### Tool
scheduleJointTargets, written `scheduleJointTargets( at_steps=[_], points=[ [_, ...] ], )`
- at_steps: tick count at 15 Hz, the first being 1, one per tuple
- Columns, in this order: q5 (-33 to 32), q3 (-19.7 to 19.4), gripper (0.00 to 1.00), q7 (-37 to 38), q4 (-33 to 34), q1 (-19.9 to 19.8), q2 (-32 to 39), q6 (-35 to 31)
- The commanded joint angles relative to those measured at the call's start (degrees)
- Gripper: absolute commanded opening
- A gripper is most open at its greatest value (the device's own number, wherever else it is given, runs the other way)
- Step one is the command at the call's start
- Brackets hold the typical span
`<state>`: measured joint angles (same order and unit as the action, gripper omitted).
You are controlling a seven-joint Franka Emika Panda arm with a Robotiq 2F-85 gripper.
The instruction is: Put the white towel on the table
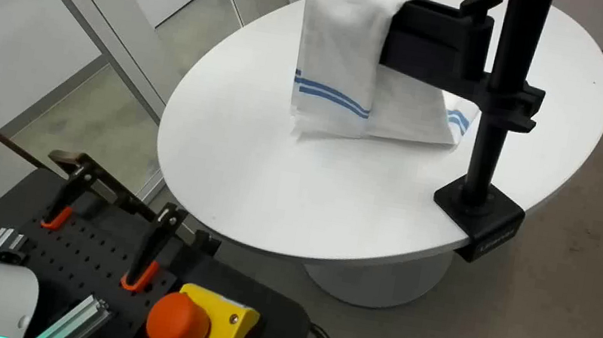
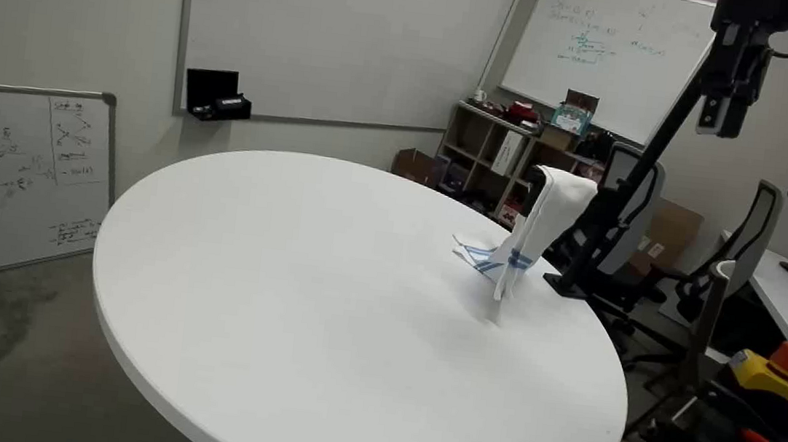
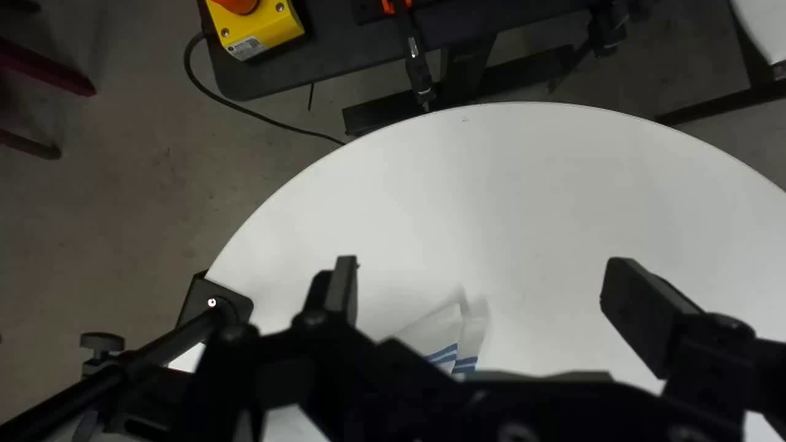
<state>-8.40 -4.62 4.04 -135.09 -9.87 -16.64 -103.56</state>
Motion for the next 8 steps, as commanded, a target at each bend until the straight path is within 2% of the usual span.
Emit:
scheduleJointTargets(
  at_steps=[1,3,8],
  points=[
    [-0.16,-0.67,1.00,0.14,0.13,0.71,0.01,0.19],
    [-0.79,-1.18,1.00,-1.14,1.06,0.51,1.07,-1.82],
    [-0.91,-3.13,1.00,-0.60,3.57,-0.57,5.55,-12.59]
  ],
)
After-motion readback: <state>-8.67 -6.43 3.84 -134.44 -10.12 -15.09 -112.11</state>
